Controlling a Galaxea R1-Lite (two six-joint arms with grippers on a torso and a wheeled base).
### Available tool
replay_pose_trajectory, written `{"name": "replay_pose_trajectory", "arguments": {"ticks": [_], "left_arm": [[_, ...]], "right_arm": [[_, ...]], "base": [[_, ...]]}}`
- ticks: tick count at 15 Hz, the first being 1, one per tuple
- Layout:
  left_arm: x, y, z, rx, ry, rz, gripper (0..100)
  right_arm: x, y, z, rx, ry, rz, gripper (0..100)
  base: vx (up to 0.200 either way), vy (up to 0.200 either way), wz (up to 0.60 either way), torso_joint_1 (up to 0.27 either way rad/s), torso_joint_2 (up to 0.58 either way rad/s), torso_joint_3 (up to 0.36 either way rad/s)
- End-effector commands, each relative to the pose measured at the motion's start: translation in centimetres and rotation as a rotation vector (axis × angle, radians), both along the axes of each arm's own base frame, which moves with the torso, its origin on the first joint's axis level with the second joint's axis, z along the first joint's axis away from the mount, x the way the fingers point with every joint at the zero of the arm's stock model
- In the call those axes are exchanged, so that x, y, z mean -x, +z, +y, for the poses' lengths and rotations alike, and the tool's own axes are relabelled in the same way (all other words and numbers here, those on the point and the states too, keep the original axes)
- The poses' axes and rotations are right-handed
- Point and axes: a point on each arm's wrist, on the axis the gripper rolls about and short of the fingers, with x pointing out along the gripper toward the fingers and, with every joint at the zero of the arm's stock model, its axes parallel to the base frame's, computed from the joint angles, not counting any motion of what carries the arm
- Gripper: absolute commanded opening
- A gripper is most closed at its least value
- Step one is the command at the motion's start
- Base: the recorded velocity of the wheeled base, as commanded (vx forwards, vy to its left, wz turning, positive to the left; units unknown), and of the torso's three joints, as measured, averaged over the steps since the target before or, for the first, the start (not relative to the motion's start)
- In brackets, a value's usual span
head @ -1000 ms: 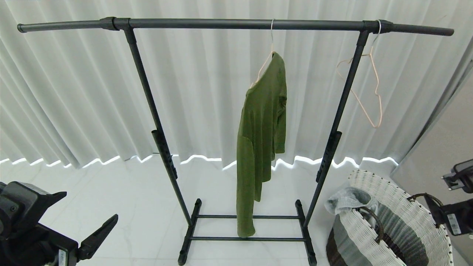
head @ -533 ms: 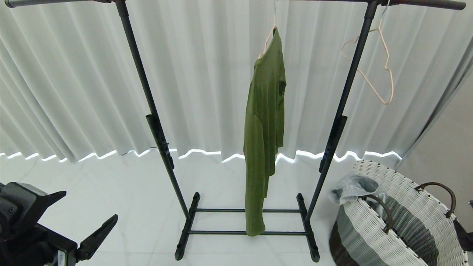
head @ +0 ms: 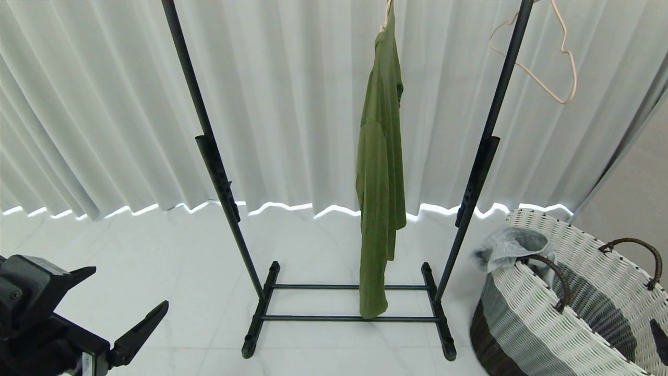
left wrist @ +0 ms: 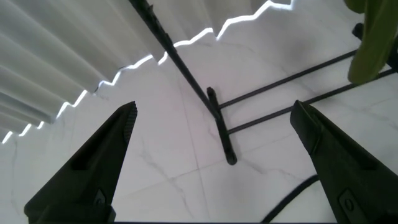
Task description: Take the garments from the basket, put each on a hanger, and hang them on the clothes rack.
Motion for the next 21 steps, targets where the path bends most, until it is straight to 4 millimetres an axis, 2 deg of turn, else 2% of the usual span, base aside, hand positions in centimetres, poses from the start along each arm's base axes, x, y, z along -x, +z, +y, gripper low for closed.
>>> {"name": "replay_pose_trajectory", "arguments": {"ticks": [1,13,16,18,21], "left_arm": [[0.1,0.0,-0.4,0.0,-0.034,0.0,100],[0.2,-0.3,-0.8,-0.003,-0.078,0.011,100],[0.3,-0.4,-0.9,-0.003,-0.084,0.012,100],[0.3,-0.4,-1.0,-0.003,-0.091,0.012,100],[0.2,-0.3,-1.0,-0.002,-0.091,0.012,100]], "right_arm": [[0.1,0.1,0.0,0.003,0.0,-0.004,100],[0.2,-0.6,-0.1,0.007,-0.004,0.062,100],[-0.1,-1.0,0.0,-0.047,0.007,0.112,100],[-1.2,-1.1,0.2,-0.124,0.019,0.156,100],[-5.5,-0.5,0.3,-0.271,-0.024,0.172,100]], "base": [[0.2,0.0,0.0,-0.027,0.14,0.119],[0.2,0.0,0.0,-0.002,0.02,0.016],[0.0,0.0,0.0,0.0,0.0,0.0],[0.0,0.0,0.0,0.0,0.0,0.0],[0.0,0.0,0.0,0.0,0.0,0.0]]}}
